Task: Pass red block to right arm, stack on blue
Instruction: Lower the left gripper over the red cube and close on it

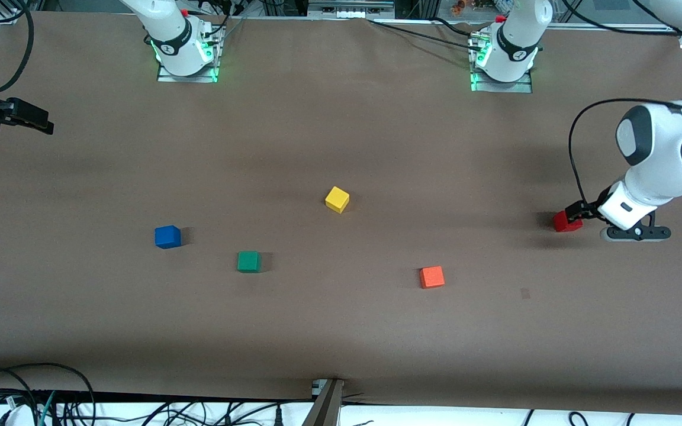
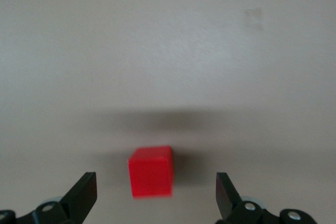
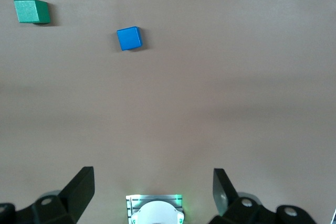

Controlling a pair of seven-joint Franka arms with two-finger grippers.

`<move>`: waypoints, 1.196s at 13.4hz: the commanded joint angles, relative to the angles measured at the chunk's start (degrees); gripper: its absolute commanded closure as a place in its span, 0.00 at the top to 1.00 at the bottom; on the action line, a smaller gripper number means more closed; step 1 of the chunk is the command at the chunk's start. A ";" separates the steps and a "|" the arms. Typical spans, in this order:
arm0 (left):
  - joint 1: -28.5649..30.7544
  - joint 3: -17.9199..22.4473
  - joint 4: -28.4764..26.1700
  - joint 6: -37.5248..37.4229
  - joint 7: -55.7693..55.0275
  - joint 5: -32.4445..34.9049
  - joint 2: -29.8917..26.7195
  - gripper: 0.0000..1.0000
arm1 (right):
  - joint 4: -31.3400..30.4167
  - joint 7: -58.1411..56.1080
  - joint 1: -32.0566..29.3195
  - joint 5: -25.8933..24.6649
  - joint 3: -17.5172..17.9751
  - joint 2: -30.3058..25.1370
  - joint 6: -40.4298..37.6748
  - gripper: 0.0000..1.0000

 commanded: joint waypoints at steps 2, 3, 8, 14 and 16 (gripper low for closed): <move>2.41 -0.47 0.30 3.58 2.29 0.55 4.44 1.00 | 0.05 -0.50 -0.45 0.40 0.19 -0.16 0.29 1.00; 2.41 -0.47 -0.14 3.66 2.20 -0.15 4.88 1.00 | 0.05 -0.50 -0.45 0.40 0.19 -0.08 0.29 1.00; 2.58 -0.47 -1.73 3.75 2.11 -0.33 6.46 1.00 | 0.05 -0.50 -0.45 0.40 0.19 0.01 0.38 1.00; 2.50 -0.47 -1.73 6.48 2.29 -0.33 9.27 0.87 | 0.05 -0.50 -0.36 0.49 0.28 0.01 0.91 1.00; 2.58 -0.47 -1.73 6.48 2.29 -0.33 9.54 0.54 | 0.05 -0.50 -0.45 0.49 0.10 0.01 0.91 1.00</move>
